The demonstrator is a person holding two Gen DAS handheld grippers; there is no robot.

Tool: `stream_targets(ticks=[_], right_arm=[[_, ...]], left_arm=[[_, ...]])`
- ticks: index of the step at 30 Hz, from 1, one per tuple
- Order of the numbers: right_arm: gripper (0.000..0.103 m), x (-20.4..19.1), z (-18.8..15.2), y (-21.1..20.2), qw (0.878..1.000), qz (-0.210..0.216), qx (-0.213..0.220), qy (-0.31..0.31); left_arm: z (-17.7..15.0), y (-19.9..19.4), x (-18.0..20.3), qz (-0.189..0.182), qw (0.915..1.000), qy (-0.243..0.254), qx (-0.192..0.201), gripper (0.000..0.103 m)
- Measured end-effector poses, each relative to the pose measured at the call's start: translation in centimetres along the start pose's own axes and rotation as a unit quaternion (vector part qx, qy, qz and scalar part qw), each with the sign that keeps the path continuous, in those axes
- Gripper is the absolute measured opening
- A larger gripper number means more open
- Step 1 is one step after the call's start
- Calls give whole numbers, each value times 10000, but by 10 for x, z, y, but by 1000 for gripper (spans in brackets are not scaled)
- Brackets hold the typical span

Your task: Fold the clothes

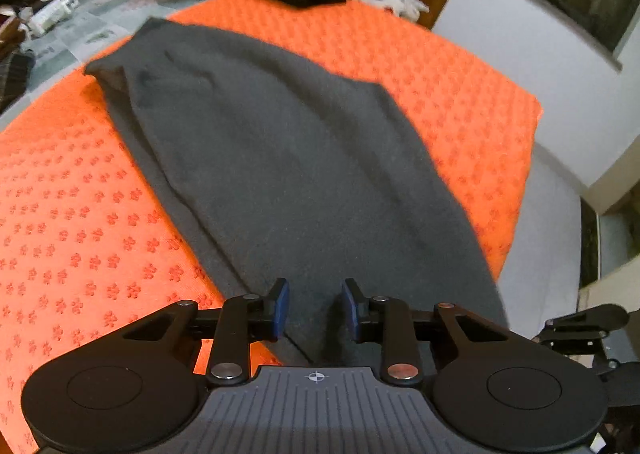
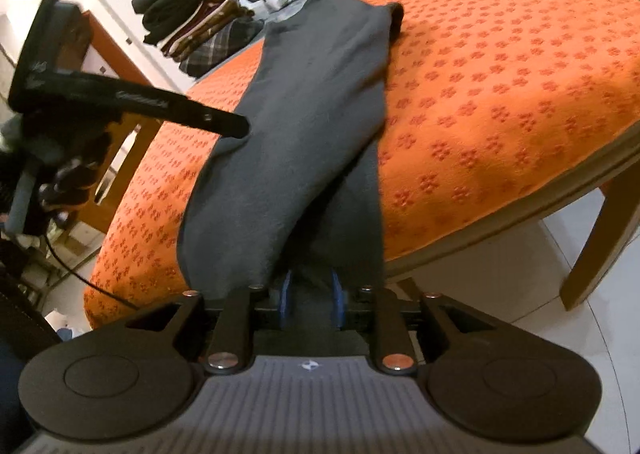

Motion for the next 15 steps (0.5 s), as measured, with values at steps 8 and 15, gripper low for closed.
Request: stream_targets(ticks=[8, 15], right_arm=[[35, -1, -10, 18, 9993, 260, 123, 230], [12, -4, -12, 31, 9978, 611, 153, 223]], left_arm=[[-2, 2, -3, -166, 9997, 173, -88, 32], [1, 1, -2, -228, 9993, 254, -159, 32]])
Point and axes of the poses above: each gripper's, at about its wrist camera, not at the fingertips, and y roughly the way its jaws point, x to its right, z to its top, the point moved 7 cm from there along y, roughly the way its jaws point, and after that the axes turned 4 degrees about -y, right-handed, at the moved point
